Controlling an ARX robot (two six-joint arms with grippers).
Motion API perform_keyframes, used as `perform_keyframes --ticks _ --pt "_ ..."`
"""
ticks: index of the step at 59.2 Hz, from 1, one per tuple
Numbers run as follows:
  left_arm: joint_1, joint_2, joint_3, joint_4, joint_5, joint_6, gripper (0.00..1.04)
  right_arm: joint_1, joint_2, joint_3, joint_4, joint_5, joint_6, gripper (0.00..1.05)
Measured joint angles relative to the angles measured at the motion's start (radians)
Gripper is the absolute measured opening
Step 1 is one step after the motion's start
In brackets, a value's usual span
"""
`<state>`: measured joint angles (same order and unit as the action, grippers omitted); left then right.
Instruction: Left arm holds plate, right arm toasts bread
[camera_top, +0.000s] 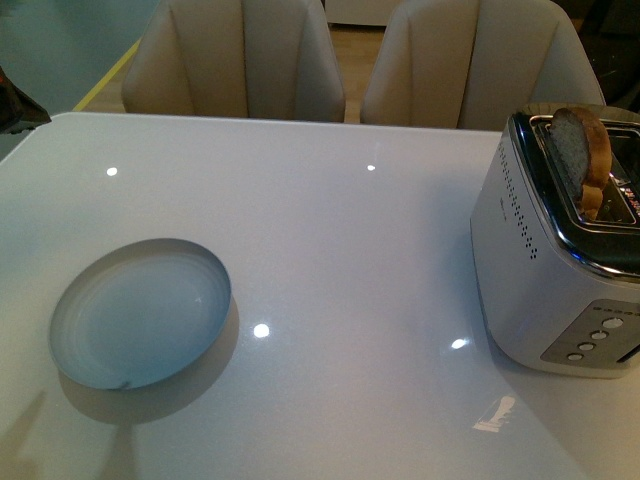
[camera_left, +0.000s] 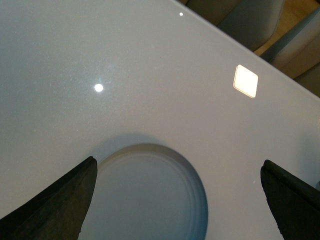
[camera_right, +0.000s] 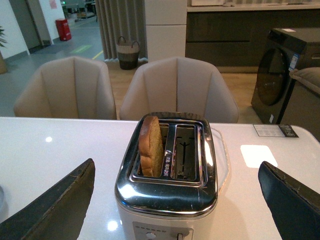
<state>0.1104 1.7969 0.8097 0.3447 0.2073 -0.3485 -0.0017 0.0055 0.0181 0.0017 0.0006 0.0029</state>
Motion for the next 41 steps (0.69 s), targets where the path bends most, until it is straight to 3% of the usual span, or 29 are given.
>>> perform_keyframes --ticks 4,8,14,26,31,41 --pt "-0.011 0.048 -0.110 0.384 -0.097 0.124 0.84 0.000 0.000 0.000 0.000 0.000 0.000 0.96" --pt "-0.016 0.052 -0.244 0.695 -0.122 0.220 0.71 0.000 -0.001 0.000 0.000 0.000 0.000 0.96" --pt "-0.030 -0.033 -0.359 0.929 -0.133 0.292 0.54 0.000 -0.001 0.000 0.000 -0.001 0.000 0.96" --pt "-0.056 -0.211 -0.514 0.935 -0.149 0.328 0.18 0.000 -0.001 0.000 0.000 0.000 0.000 0.96" --pt "-0.089 -0.284 -0.570 0.911 -0.205 0.330 0.03 0.000 -0.001 0.000 0.000 0.000 0.000 0.96" --pt "-0.108 -0.517 -0.645 0.755 -0.206 0.334 0.03 0.000 -0.001 0.000 0.000 0.000 0.000 0.96"
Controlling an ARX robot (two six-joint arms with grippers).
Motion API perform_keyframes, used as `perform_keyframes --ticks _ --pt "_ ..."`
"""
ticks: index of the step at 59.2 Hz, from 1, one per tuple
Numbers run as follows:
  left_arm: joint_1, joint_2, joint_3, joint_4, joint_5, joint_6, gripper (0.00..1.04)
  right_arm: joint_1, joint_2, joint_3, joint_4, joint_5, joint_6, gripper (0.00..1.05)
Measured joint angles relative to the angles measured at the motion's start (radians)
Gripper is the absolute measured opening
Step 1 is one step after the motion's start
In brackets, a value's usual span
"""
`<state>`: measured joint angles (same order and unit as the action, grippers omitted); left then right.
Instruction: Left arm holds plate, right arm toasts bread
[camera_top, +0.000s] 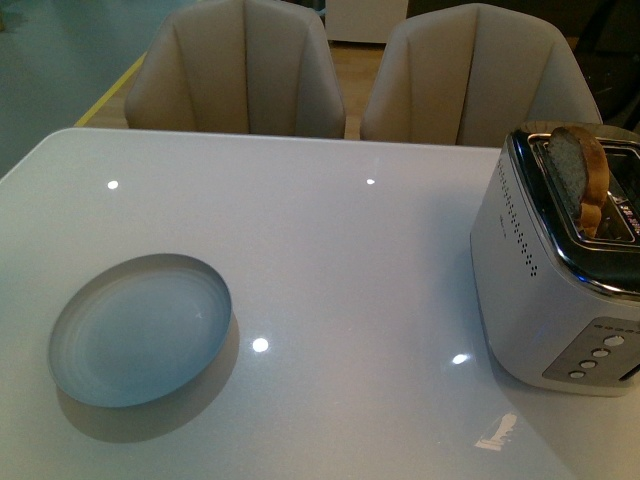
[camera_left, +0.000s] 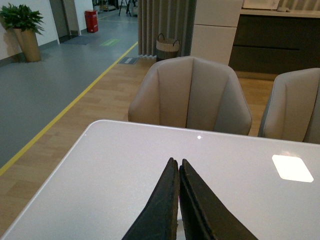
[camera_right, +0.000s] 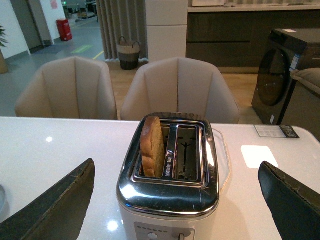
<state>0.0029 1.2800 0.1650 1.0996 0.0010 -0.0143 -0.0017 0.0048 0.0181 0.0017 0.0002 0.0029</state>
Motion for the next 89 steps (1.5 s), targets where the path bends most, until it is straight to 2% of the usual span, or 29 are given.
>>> perform_keyframes --ticks 24,57,89 --pt "0.000 -0.352 -0.118 -0.233 -0.001 0.003 0.03 0.000 0.000 0.000 0.000 0.000 0.000 0.96" --pt "0.000 -0.842 -0.152 -0.665 -0.001 0.003 0.03 0.000 0.000 0.000 0.000 0.000 0.000 0.96" --pt "0.000 -1.056 -0.152 -0.875 -0.001 0.003 0.03 0.000 0.000 0.000 0.000 0.000 0.000 0.96"
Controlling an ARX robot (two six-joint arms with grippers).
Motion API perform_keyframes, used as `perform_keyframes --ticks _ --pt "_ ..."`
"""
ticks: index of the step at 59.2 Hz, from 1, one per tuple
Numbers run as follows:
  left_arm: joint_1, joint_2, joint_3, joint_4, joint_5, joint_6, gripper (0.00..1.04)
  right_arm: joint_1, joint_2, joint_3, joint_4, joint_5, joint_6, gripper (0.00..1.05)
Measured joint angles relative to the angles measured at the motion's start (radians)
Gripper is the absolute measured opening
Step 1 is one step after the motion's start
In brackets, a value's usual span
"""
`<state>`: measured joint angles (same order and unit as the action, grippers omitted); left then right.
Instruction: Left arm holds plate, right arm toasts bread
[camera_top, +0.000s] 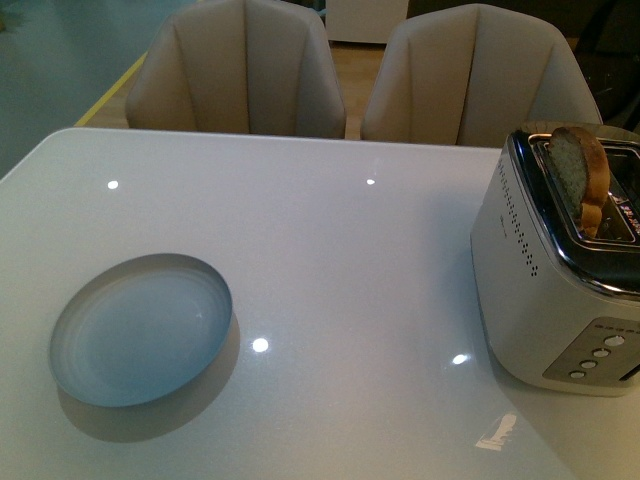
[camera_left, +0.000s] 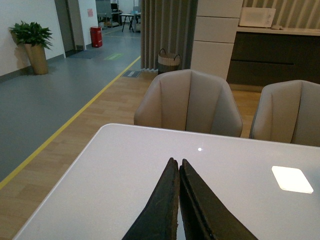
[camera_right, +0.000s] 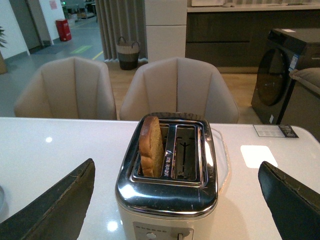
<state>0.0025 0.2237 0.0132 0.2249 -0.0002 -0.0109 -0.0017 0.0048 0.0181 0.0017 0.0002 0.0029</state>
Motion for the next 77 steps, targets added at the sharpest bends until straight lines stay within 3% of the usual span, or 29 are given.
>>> perform_keyframes --ticks 11,17,47,60,77 --pt "0.000 -0.052 0.000 -0.053 0.000 0.000 0.03 0.000 0.000 0.000 0.000 0.000 0.000 0.96" --pt "0.000 -0.189 0.000 -0.213 0.000 0.000 0.03 0.000 0.000 0.000 0.000 0.000 0.000 0.96" --pt "0.000 -0.217 0.000 -0.224 0.000 -0.001 0.04 0.000 0.000 0.000 0.000 0.000 0.000 0.96" --pt "0.000 -0.217 0.000 -0.224 0.000 0.000 0.50 0.000 0.000 0.000 0.000 0.000 0.000 0.96" --pt "0.000 -0.217 0.000 -0.224 0.000 0.000 0.99 0.000 0.000 0.000 0.000 0.000 0.000 0.96"
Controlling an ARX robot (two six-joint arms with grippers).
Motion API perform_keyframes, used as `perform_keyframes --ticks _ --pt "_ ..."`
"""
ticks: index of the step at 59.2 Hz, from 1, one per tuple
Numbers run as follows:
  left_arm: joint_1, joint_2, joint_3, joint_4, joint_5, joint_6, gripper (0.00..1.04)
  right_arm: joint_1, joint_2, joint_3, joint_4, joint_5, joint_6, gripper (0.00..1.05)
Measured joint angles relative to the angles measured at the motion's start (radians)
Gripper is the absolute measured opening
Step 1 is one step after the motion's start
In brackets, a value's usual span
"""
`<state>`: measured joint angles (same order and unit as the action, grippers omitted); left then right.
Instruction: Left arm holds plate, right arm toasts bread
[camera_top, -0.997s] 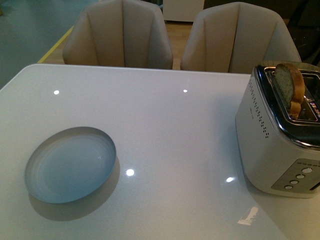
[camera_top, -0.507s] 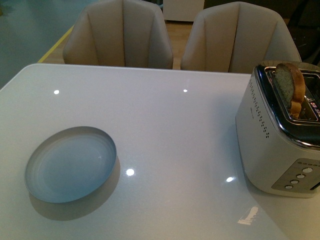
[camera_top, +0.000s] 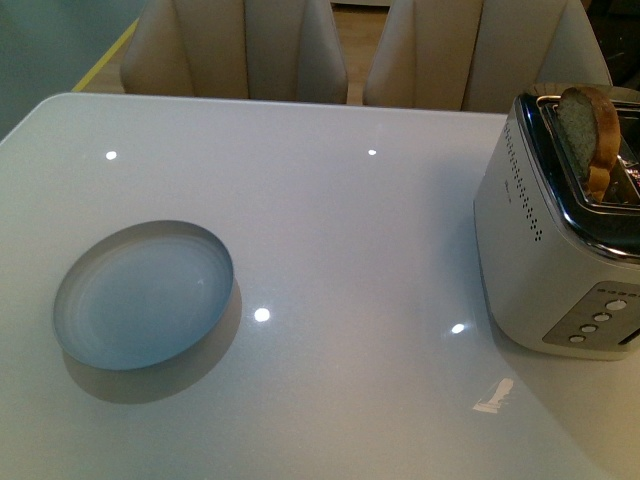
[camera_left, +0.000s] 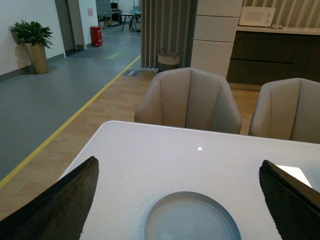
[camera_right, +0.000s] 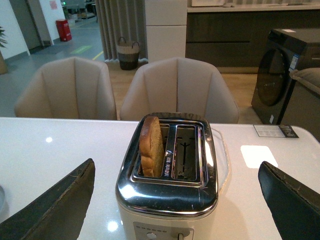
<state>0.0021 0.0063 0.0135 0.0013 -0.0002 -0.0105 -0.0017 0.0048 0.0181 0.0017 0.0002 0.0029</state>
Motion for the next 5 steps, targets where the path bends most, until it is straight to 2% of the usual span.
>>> perform_keyframes --ticks 5 --pt "0.000 0.000 0.000 0.000 0.000 0.002 0.97 0.000 0.000 0.000 0.000 0.000 0.000 0.96"
